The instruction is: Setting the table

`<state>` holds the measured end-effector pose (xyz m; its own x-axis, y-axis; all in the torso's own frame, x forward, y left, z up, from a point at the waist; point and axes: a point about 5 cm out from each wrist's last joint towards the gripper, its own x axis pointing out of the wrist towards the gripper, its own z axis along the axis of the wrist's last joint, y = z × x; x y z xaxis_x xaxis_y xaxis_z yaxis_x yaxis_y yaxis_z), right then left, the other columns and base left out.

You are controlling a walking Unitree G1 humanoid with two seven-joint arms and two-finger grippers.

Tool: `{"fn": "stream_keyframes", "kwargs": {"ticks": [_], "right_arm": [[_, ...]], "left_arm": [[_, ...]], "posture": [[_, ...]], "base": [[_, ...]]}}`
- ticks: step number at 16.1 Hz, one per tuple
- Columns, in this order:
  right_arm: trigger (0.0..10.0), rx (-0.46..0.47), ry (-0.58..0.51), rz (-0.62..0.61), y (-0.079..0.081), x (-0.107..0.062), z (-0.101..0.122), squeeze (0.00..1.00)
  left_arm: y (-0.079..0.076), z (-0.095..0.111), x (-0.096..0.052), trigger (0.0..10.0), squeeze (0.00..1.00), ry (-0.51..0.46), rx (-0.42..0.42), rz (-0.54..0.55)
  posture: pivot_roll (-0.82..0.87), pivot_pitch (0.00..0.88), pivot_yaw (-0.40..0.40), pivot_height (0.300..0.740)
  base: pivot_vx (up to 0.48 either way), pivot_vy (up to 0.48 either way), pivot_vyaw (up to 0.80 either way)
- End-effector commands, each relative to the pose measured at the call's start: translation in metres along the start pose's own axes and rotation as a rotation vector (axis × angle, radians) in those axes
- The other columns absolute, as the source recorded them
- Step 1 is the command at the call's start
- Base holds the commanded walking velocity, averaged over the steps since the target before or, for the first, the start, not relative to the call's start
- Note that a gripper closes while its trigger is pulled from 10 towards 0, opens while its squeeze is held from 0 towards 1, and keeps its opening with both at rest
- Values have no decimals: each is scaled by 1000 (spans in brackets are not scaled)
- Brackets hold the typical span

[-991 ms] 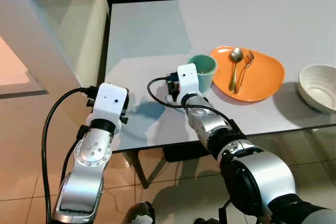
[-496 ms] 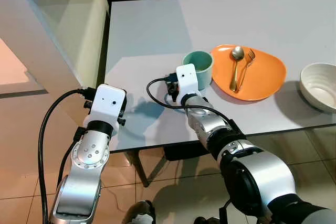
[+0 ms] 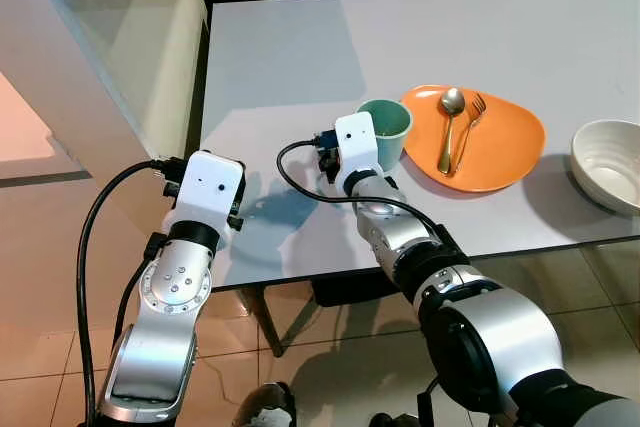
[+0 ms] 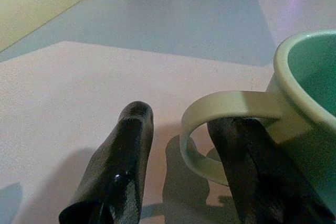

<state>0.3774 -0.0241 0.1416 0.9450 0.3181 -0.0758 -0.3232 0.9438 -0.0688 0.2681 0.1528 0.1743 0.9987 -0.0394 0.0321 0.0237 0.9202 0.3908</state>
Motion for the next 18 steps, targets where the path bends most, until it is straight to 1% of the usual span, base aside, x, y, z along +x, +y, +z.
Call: {"fn": "stream_keyframes", "kwargs": {"ticks": [1, 6, 11, 15, 18], "right_arm": [[10000, 34, 11, 36, 19, -1, -1, 0], [10000, 43, 8, 26, 16, 0, 0, 0], [10000, 44, -27, 12, 9, 1, 7, 0], [10000, 32, -34, 24, 11, 0, 6, 0], [10000, 26, -36, 25, 10, -1, 5, 0]], "left_arm": [[-2, 0, 0, 10000, 0, 0, 4, -12], [-3, -3, 0, 10000, 0, 4, -1, -4], [-5, -2, 4, 10000, 0, -3, -5, -4], [-6, -2, 8, 10000, 0, -12, -8, -3], [-7, -2, 11, 10000, 0, -17, -13, -6]], "posture": [[348, 145, 23, 740], [329, 143, 0, 740], [308, 132, -8, 740], [289, 119, -15, 740], [274, 112, -17, 740]], "base": [[0, 0, 0], [0, 0, 0], [0, 0, 0], [0, 0, 0], [0, 0, 0]]}}
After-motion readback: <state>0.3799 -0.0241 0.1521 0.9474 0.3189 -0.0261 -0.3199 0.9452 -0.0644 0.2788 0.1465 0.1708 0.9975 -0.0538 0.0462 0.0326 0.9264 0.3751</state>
